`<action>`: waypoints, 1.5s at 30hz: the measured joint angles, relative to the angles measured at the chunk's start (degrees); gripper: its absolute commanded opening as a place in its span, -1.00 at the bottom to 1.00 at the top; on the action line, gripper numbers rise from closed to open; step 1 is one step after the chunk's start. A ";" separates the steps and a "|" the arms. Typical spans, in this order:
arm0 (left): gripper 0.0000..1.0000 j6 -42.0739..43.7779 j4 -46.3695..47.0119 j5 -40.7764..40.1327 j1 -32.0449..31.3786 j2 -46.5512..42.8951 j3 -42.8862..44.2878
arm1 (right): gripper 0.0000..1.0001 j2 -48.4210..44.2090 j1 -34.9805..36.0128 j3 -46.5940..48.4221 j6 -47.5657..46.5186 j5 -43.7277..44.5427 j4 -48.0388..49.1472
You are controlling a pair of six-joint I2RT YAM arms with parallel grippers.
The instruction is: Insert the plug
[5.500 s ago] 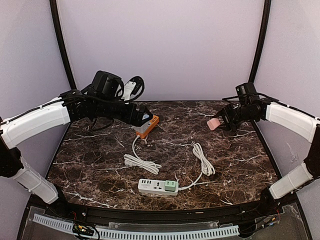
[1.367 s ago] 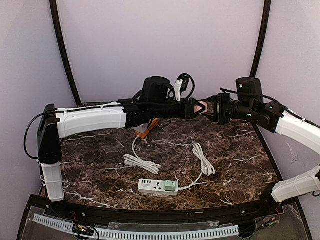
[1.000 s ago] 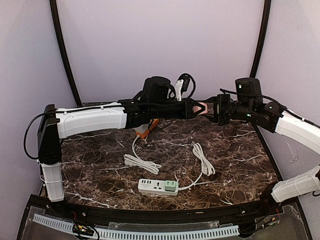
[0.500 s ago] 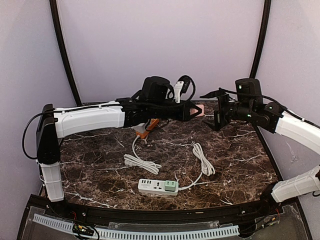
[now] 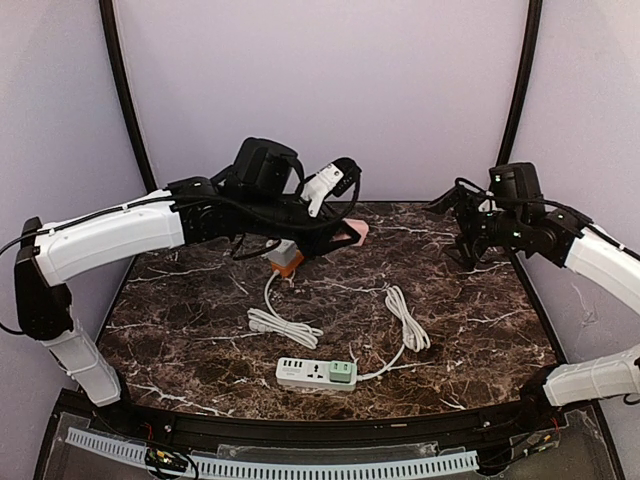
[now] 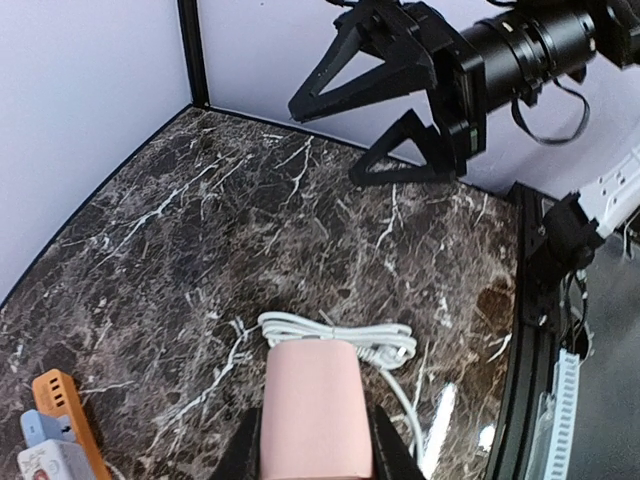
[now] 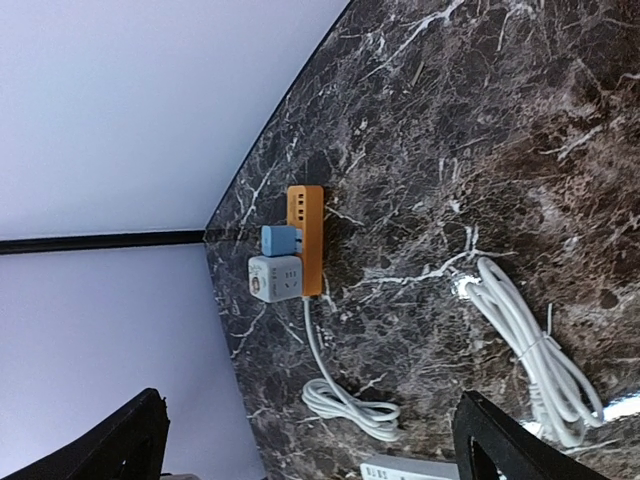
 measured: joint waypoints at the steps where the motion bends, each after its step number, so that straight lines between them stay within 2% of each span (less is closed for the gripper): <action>1: -0.98 2.27 -1.46 -0.42 0.02 -1.14 -0.70 | 0.97 -0.02 -0.24 0.00 -1.60 0.22 -0.76; 11: -0.98 21.20 -15.96 -1.33 1.27 -6.67 -2.36 | 0.97 2.12 -1.46 2.80 -14.82 0.87 -7.69; 22: -0.98 34.47 -32.09 -1.29 2.78 -4.28 0.46 | 0.97 3.43 -1.51 4.09 -20.59 0.24 -11.74; 31: -0.98 39.01 -37.99 0.94 3.82 -0.81 1.38 | 0.97 3.98 -1.53 4.09 -22.32 -1.38 -13.20; 45: -0.99 39.71 -41.33 4.74 3.87 7.91 4.17 | 0.97 5.44 -1.53 4.44 -23.67 -3.13 -14.69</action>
